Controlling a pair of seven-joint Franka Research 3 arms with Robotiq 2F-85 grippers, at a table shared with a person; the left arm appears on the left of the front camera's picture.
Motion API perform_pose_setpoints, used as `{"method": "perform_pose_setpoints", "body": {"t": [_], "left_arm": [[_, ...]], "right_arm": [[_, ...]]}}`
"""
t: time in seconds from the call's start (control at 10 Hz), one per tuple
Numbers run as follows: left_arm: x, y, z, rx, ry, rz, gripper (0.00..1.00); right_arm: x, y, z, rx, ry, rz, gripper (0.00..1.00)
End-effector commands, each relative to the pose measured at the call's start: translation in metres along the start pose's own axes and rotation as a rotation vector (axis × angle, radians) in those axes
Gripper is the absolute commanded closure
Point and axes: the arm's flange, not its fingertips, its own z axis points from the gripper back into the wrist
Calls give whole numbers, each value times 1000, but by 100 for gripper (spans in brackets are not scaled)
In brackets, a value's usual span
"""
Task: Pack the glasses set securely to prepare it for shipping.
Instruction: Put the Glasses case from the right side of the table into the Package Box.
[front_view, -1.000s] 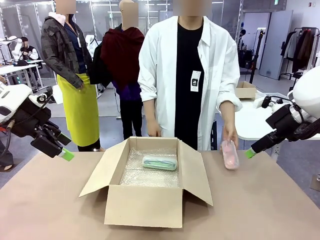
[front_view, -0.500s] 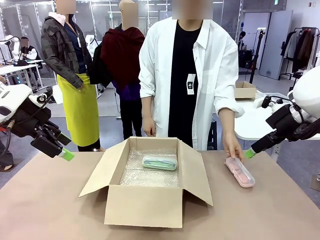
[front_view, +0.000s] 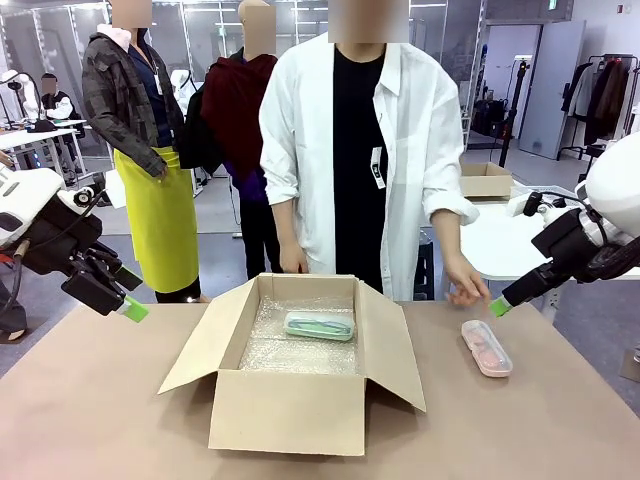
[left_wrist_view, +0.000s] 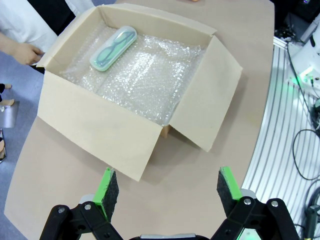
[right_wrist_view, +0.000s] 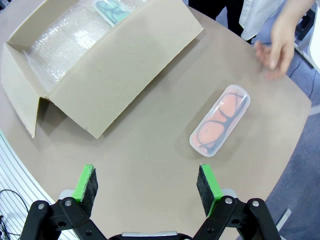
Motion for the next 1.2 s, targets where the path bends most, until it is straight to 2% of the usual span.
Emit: {"method": "perform_pose_setpoints", "body": {"t": [0.0, 0.3, 0.7, 0.9, 1.1], "left_arm": [[-2, 2, 2, -22, -13, -17, 0], [-2, 2, 2, -22, -13, -17, 0], [-2, 2, 2, -22, -13, -17, 0], [-2, 2, 2, -22, -13, -17, 0], [-2, 2, 2, -22, -13, -17, 0]], "right_arm": [[0, 1, 1, -3, -4, -5, 0], [0, 0, 0, 0, 0, 0, 0], [46, -19, 3, -76, 128, -161, 0], [81, -41, -26, -166, 200, -287, 0], [100, -71, -60, -227, 254, -379, 0]]}}
